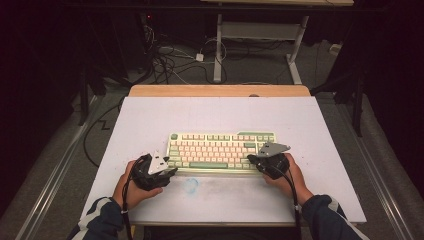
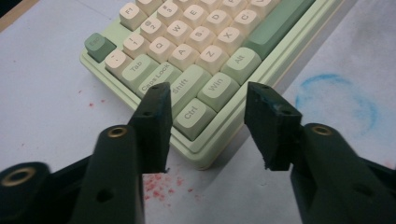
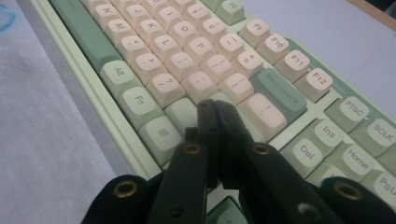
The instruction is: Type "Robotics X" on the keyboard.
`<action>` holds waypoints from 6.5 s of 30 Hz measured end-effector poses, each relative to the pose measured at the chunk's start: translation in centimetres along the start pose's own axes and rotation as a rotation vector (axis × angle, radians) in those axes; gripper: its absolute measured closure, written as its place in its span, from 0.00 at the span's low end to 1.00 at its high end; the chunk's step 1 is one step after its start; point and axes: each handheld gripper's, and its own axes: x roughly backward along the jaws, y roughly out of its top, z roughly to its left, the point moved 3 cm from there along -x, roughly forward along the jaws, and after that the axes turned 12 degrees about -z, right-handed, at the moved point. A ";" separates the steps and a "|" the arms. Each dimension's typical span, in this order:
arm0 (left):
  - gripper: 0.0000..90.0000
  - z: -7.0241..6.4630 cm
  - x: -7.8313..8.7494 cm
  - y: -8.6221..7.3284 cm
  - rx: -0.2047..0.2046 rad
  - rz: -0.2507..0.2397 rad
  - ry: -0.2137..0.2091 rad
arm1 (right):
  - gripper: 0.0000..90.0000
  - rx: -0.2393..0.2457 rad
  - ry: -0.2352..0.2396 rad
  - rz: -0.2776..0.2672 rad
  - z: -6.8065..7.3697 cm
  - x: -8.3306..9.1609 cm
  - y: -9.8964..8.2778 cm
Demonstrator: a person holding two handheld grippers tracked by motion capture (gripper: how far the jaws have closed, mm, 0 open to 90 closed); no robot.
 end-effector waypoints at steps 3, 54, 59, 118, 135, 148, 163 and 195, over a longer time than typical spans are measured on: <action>0.75 0.0 0.0 0.2 0.014 0.016 -0.003 | 1.00 -0.001 0.001 -0.002 0.0 0.0 0.0; 0.96 -2.5 -6.5 1.0 -0.010 0.103 -0.082 | 1.00 0.015 -0.004 -0.005 0.1 -0.1 0.0; 0.96 -2.4 -6.6 0.9 -0.011 0.107 -0.076 | 1.00 0.016 -0.005 -0.004 0.1 -0.1 0.0; 0.74 -2.2 -6.3 2.0 -0.044 -0.004 -0.048 | 0.90 -0.004 -0.034 -0.105 -0.1 0.9 1.6; 0.33 -2.5 -6.2 2.6 -0.045 -0.086 -0.036 | 0.39 -0.005 -0.114 -0.162 0.1 1.3 2.3; 0.18 -2.7 -6.2 2.6 -0.046 -0.098 -0.038 | 0.19 -0.027 -0.174 -0.196 0.1 1.2 2.4; 0.18 -2.9 -6.0 2.8 -0.069 -0.129 -0.025 | 0.20 -0.021 -0.193 -0.204 0.1 1.5 2.7; 0.19 -3.9 -5.0 2.9 -0.109 -0.131 -0.048 | 0.20 0.013 -0.198 -0.203 0.8 2.7 3.0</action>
